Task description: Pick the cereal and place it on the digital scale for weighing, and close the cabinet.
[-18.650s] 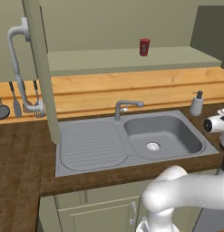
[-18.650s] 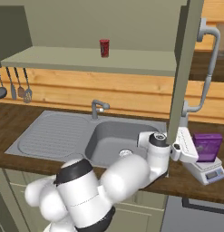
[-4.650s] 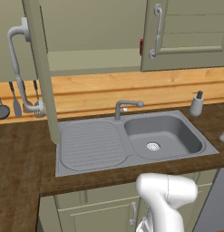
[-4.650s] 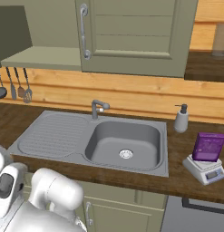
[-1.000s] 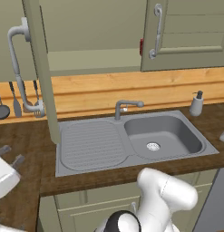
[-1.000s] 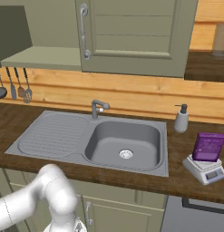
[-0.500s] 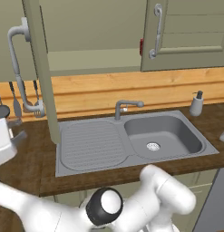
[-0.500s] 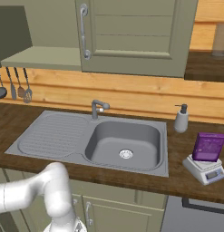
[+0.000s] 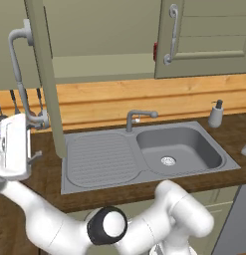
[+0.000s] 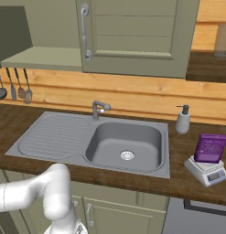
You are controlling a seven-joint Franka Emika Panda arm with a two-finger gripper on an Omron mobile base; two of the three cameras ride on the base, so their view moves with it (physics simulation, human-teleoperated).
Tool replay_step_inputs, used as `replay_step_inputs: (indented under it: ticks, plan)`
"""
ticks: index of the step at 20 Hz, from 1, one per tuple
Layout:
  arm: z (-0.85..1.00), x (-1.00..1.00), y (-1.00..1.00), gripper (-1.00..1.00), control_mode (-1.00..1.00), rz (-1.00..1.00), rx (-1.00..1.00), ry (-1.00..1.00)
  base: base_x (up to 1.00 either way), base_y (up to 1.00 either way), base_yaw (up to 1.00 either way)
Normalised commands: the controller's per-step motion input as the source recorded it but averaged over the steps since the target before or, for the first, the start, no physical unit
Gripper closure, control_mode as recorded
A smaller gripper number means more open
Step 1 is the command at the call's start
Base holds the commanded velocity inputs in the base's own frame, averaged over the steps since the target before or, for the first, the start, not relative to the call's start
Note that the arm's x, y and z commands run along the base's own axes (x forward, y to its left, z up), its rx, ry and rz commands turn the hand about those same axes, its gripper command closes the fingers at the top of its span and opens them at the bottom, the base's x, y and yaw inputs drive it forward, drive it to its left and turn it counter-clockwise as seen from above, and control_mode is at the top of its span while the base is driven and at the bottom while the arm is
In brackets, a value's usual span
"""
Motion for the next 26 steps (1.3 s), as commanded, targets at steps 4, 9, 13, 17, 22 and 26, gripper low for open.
replay_step_inputs:
  ticks: [4, 9, 13, 17, 22, 26]
  plan:
    - [-1.0, -0.01, 0.96, -1.0, -1.0, -0.01, 0.0, 0.07, 0.0, 0.0, 0.0]
    - [-0.77, -0.53, -0.24, -1.0, -1.0, 0.03, 0.1, 0.11, 0.0, 0.0, 0.0]
    - [-0.16, -1.0, -1.0, -1.0, -1.0, 0.16, 0.21, 0.19, 0.0, 0.0, 0.0]
    - [-0.04, -1.0, -0.91, -1.0, -1.0, 0.16, 0.09, 0.33, 0.0, 0.0, 0.0]
    - [-0.06, -1.0, -0.05, -1.0, -1.0, 0.3, -0.04, 0.3, 0.0, 0.0, 0.0]
    - [-0.33, -0.76, 0.25, -1.0, -1.0, 0.55, -0.31, -0.15, 0.0, 0.0, 0.0]
